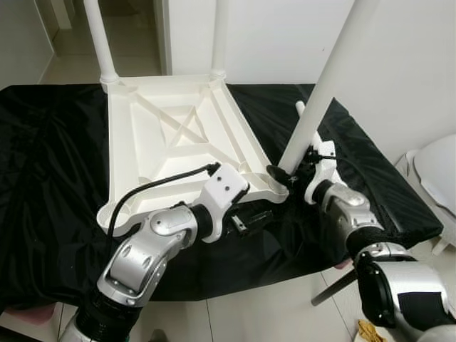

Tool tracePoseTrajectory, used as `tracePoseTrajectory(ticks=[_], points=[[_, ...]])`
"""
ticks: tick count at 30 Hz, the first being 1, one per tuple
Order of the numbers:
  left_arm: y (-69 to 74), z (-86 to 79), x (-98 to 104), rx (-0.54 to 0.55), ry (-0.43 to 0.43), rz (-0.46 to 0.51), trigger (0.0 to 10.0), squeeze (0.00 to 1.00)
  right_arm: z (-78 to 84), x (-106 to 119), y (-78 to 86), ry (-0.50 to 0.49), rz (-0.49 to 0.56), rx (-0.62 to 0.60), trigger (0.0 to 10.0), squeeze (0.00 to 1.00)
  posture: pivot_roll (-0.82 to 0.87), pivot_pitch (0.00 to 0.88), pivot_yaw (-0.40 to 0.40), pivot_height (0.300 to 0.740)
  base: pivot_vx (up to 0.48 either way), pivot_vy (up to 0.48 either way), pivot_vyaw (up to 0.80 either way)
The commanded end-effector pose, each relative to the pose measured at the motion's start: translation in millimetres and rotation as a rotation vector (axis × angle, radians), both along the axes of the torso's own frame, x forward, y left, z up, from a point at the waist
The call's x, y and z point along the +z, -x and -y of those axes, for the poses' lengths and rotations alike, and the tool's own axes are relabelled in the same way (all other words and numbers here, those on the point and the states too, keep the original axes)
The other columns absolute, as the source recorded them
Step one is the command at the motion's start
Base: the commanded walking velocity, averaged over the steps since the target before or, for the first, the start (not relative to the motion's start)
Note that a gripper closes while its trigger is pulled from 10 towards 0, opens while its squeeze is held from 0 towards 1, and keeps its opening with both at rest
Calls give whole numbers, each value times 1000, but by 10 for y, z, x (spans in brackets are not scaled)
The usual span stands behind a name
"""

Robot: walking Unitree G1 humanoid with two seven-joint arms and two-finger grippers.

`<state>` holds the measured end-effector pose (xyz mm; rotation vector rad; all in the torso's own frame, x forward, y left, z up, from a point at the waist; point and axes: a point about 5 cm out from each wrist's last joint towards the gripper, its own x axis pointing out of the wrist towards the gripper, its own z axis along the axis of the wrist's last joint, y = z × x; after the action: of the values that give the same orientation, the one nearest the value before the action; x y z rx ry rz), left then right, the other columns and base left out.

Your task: Building children table

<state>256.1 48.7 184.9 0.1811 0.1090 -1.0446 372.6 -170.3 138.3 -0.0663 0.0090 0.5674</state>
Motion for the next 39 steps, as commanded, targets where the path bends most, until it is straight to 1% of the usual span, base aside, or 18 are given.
tracePoseTrajectory(ticks=[1, 4, 6, 9, 12, 13, 14, 15, 17, 23, 27, 28, 29, 30, 31, 35, 38, 39], points=[[2, -7, -56, 12, 6, -24, 10000, 0, -112, -141, 66, -85, -21, -130, 0, 0, 14, 54, -66, 740, 0, 0, 0], [-10, -15, -75, 20, 9, -30, 10000, 0, -142, -133, 76, -104, -8, -170, 0, 0, 14, 54, -66, 740, 0, 0, 0], [-50, -62, -168, 57, -13, -50, 10000, 0, -227, -112, 110, -156, 3, -315, 0, 0, 3, 56, -67, 740, 0, 0, 0], [-49, -62, -165, 57, -8, -50, 10000, 0, -277, -109, 135, -169, 6, -360, 0, 0, 1, 56, -72, 740, 0, 0, 0], [-52, -54, -153, 56, 0, -48, 10000, 0, -517, -89, 216, -168, 15, -493, 0, 0, -7, 55, -75, 740, 0, 0, 0], [-52, -54, -153, 56, 0, -48, 10000, 0, -517, -89, 216, -168, 15, -493, 0, 0, -7, 55, -75, 740, 0, 0, 0], [-55, -53, -154, 56, 0, -48, 10000, 0, -587, -78, 236, -170, 16, -517, 0, 0, -7, 55, -75, 740, 0, 0, 0], [-60, -49, -152, 57, 1, -47, 10000, 0, -705, -60, 253, -173, 16, -506, 0, 0, -11, 51, -77, 740, 0, 0, 0], [-67, -42, -144, 57, 2, -45, 10000, 0, -819, -36, 260, -183, 14, -472, 0, 0, -9, 50, -79, 740, 0, 0, 0], [-72, -44, -128, 60, 6, -38, 10000, 0, -784, -15, 263, -182, 8, -465, 0, 0, -4, 48, -86, 740, 0, 0, 0], [-82, -61, -131, 69, 10, -34, 10000, 0, -798, -25, 319, -177, -26, -473, 0, 0, -2, 47, -87, 740, 0, 0, 0], [-82, -62, -132, 70, 10, -33, 10000, 0, -799, -24, 330, -175, -32, -473, 1686, 0, -1, 48, -87, 740, 0, 0, 0], [-82, -62, -132, 70, 10, -33, 10000, 0, -799, -24, 330, -175, -32, -473, 1686, 0, -1, 48, -87, 740, 0, 0, 0], [-80, -63, -132, 71, 11, -33, 10000, 0, -785, -19, 334, -170, -28, -469, 10000, 20, -2, 48, -87, 740, 0, 0, 0], [-80, -65, -131, 73, 12, -32, 10000, 0, -757, -6, 353, -166, -21, -483, 10000, 1000, -1, 49, -85, 740, 0, 0, 0], [-77, -73, -133, 77, 12, -31, 10000, 0, -652, 40, 401, -172, 26, -521, 10000, 1000, -2, 50, -83, 740, 0, 0, 0], [-76, -74, -134, 78, 12, -32, 10000, 0, -634, 50, 411, -174, 36, -526, 10000, 1000, -2, 50, -83, 740, 0, 0, 0], [-95, -84, -127, 94, 20, -26, 10000, 0, -559, 79, 466, -195, 68, -518, 10000, 1000, -7, 51, -82, 740, 0, 0, 0]])
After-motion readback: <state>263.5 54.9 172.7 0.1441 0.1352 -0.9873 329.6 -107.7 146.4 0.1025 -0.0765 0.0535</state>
